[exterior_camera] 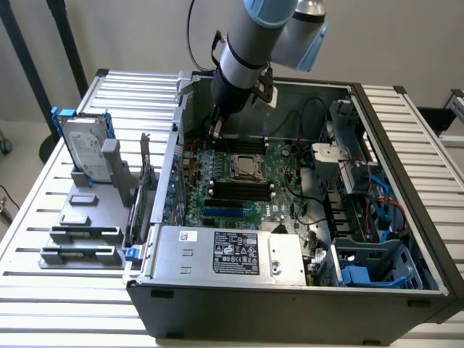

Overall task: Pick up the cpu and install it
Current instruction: 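Install the first cpu locking lever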

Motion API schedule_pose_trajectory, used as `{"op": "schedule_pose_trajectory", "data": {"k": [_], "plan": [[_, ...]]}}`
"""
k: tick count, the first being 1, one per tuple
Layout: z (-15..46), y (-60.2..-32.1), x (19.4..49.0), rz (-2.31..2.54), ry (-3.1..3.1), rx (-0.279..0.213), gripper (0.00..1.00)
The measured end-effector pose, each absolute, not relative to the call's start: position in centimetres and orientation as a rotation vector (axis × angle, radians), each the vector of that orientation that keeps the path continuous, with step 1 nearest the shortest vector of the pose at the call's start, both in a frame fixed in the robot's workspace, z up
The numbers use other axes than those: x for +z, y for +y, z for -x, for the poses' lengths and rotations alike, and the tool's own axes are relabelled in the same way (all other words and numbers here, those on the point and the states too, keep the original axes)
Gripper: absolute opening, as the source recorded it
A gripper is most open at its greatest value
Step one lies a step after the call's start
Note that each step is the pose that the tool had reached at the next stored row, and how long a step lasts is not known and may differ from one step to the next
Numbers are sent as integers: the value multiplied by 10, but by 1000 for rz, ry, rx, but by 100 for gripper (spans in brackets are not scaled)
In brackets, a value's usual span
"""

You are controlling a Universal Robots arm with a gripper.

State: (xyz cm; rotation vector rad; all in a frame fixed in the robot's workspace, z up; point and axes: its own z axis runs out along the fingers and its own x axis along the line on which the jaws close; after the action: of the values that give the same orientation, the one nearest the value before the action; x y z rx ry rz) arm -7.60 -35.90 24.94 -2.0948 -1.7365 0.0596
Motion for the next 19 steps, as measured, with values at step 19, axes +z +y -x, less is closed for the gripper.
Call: {"op": "schedule_pose_trajectory", "data": {"k": [19], "plan": [[85,-357,241,2261,-1511,0,11]]}}
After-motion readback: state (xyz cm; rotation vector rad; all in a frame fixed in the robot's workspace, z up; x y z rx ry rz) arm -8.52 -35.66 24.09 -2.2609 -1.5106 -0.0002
